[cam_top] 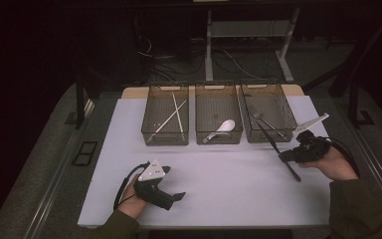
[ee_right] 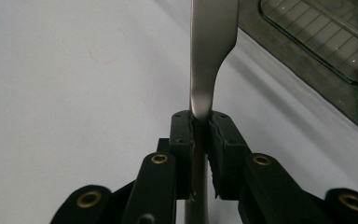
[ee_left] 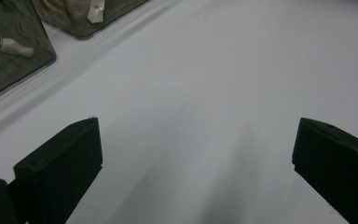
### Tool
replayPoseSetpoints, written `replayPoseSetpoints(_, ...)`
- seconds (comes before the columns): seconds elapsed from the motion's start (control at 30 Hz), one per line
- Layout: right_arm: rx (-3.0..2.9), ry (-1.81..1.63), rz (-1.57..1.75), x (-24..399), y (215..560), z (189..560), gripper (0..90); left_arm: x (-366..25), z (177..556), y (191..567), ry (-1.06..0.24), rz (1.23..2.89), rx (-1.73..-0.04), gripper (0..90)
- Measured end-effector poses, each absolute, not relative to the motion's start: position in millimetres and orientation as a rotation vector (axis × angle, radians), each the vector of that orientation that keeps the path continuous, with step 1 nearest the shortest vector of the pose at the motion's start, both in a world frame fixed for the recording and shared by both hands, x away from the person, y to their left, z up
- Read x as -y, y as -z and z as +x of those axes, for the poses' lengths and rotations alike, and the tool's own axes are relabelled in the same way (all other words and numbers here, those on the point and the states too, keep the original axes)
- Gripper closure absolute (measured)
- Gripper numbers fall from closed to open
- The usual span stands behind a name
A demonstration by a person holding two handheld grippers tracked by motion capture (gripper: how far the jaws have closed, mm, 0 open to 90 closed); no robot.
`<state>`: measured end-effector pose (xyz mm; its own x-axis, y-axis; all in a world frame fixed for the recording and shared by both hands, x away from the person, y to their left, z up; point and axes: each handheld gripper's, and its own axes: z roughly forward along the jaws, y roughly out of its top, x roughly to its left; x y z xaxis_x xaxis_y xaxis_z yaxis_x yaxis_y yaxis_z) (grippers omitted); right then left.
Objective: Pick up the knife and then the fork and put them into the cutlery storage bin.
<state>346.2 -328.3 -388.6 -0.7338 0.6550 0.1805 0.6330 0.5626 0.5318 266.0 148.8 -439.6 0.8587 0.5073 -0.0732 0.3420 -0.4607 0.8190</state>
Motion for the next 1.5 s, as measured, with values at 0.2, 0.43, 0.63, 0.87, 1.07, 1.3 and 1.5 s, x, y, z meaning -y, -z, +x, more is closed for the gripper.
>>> replayPoseSetpoints(0.2,-2.640,-1.023,1.171,336,385,346,80.1,-149,266,439,-0.226,2.098,-0.614,0.9)
replayPoseSetpoints(0.43,-2.502,-1.169,1.201,347,378,345,80.1,-149,266,439,-0.228,2.095,-0.617,0.9)
replayPoseSetpoints(0.63,-2.402,-1.243,1.214,351,373,343,80.0,-150,267,439,-0.228,2.096,-0.616,0.9)
replayPoseSetpoints(0.87,-2.270,-1.348,1.213,357,363,341,80.0,-149,267,440,-0.224,2.098,-0.618,0.9)
replayPoseSetpoints(1.07,-2.205,-1.345,1.212,356,355,342,80.0,-148,267,440,-0.227,2.106,-0.617,0.9)
replayPoseSetpoints(1.3,-2.154,-1.341,1.195,353,339,352,79.9,-148,266,440,-0.228,2.103,-0.616,0.9)
replayPoseSetpoints(1.5,-2.125,-1.336,1.185,347,323,368,79.9,-149,267,440,-0.228,2.099,-0.622,0.9)
